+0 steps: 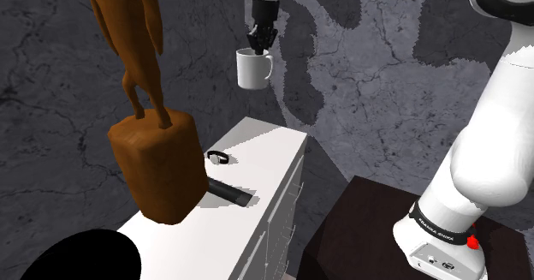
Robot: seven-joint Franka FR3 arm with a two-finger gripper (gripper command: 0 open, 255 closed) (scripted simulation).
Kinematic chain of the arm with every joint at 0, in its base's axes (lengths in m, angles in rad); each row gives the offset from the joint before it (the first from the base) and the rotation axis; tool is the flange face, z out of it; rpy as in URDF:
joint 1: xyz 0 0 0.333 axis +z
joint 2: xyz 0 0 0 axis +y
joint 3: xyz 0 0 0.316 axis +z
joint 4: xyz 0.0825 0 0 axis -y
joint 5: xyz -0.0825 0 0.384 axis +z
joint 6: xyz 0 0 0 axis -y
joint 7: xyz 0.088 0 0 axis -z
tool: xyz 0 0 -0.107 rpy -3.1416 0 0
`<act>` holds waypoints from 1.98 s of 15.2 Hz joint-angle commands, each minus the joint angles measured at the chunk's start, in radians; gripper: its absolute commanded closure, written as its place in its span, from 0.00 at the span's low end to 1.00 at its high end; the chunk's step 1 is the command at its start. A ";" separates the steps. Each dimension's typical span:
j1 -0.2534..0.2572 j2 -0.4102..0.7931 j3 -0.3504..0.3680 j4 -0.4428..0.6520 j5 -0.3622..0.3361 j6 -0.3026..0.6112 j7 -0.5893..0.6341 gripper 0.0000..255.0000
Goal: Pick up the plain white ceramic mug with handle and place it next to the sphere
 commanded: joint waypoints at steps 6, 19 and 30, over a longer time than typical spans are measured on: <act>0.055 -0.100 0.050 -0.100 -0.006 0.022 0.125 1.00; 0.190 -0.202 0.207 -0.209 0.001 0.029 0.415 1.00; 0.308 -0.148 0.364 -0.142 -0.031 0.005 0.695 1.00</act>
